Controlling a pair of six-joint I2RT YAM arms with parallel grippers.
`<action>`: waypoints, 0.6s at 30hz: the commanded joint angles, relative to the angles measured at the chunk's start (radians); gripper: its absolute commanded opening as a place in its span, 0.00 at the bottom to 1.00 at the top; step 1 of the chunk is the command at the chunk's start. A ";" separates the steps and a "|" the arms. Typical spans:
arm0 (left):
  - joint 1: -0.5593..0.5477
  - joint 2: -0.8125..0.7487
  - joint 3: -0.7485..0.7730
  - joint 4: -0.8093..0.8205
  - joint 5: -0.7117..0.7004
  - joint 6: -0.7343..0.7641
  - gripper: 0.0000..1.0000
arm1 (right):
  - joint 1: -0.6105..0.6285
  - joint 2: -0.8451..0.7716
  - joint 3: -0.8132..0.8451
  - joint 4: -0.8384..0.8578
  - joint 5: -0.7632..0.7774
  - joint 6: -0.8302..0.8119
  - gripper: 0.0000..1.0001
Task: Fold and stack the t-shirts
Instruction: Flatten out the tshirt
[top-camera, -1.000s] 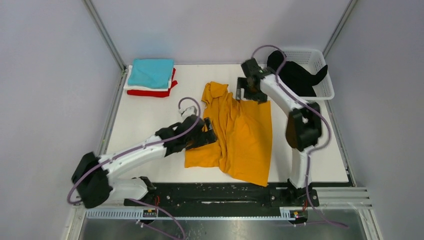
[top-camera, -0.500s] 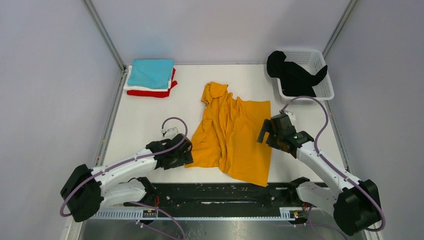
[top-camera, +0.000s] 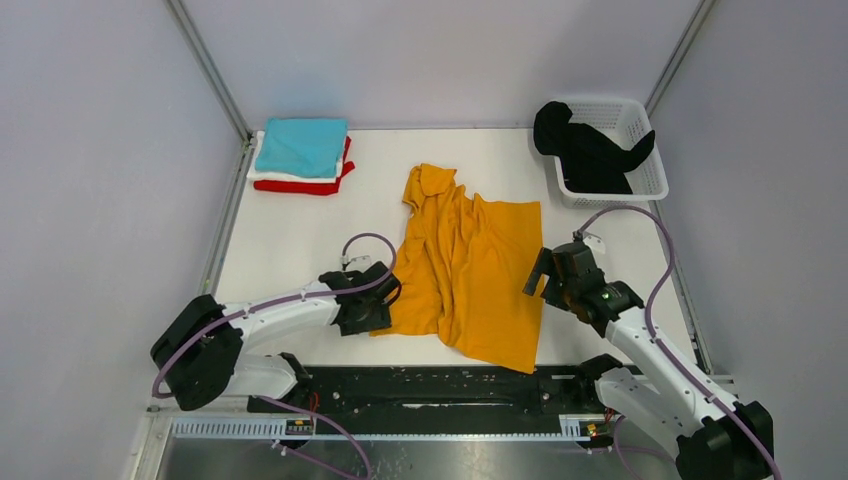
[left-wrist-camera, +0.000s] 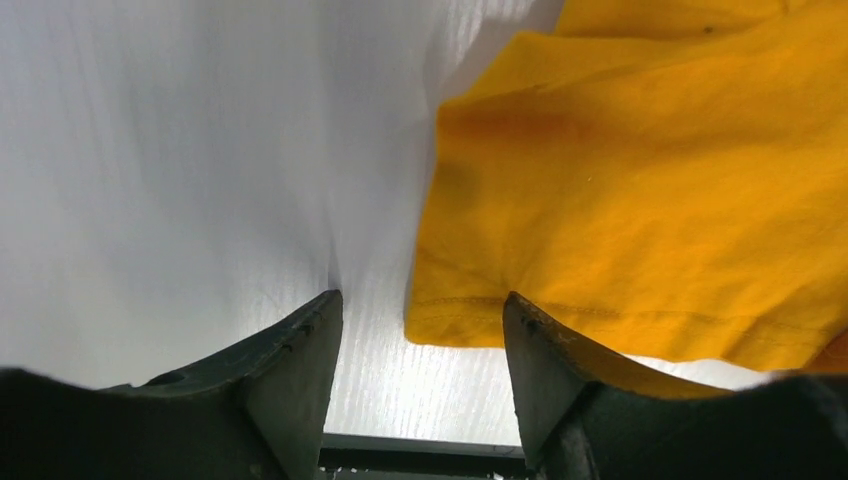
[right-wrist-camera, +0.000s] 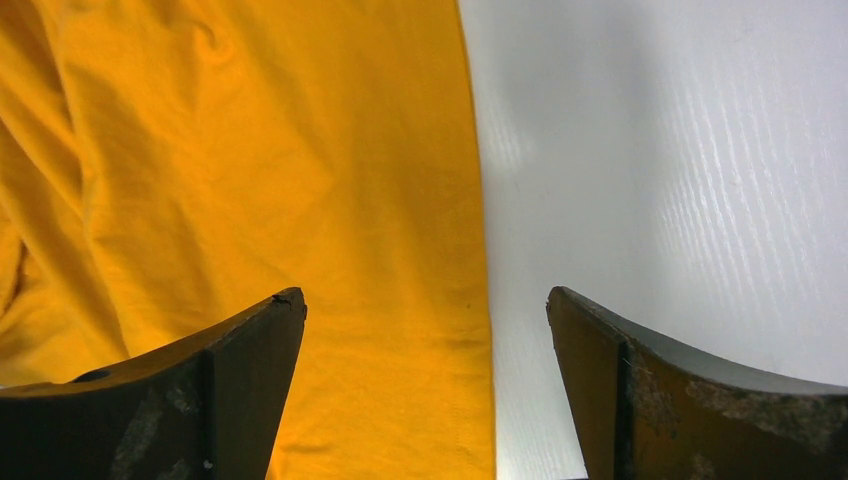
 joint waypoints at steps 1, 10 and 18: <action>-0.013 0.070 0.013 0.068 0.062 -0.003 0.58 | 0.002 -0.018 -0.016 -0.067 0.053 -0.001 0.99; -0.042 0.148 0.041 0.079 0.068 0.018 0.00 | 0.004 -0.096 -0.001 -0.262 0.054 0.019 1.00; -0.052 0.022 -0.001 0.012 0.021 0.012 0.00 | 0.204 -0.087 -0.012 -0.372 -0.044 0.175 0.94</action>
